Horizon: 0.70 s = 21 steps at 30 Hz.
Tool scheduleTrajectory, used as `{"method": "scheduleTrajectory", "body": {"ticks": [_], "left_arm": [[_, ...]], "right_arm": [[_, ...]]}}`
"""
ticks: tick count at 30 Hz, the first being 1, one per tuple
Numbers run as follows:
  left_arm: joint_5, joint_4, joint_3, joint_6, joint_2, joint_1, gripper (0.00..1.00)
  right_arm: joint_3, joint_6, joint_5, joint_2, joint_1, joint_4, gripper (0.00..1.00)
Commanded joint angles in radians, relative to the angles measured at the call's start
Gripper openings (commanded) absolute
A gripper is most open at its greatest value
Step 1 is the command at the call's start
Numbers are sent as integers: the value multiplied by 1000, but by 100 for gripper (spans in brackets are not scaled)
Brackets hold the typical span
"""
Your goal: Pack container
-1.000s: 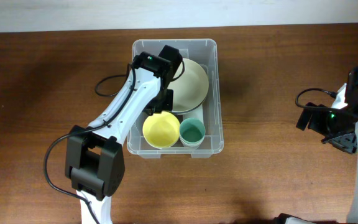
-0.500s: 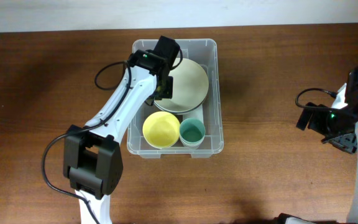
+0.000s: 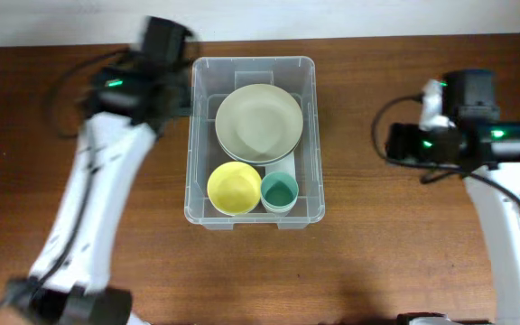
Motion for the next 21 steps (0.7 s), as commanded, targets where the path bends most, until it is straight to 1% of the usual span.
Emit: {"method": "scheduleTrajectory", "body": {"ticks": [1, 6, 9, 14, 21], "left_arm": [[-24, -38, 6, -48, -30, 100, 56], [80, -50, -3, -47, -32, 246, 56], [99, -46, -5, -47, -31, 289, 56], [105, -46, -5, -46, -31, 301, 56], [105, -49, -5, -47, -31, 301, 56]], "right_arm": [[19, -37, 37, 12, 75, 78, 55], [19, -34, 42, 113, 112, 151, 53], [19, -34, 37, 205, 121, 198, 52], [19, -37, -5, 346, 137, 370, 51], [19, -37, -171, 492, 142, 603, 51]]}}
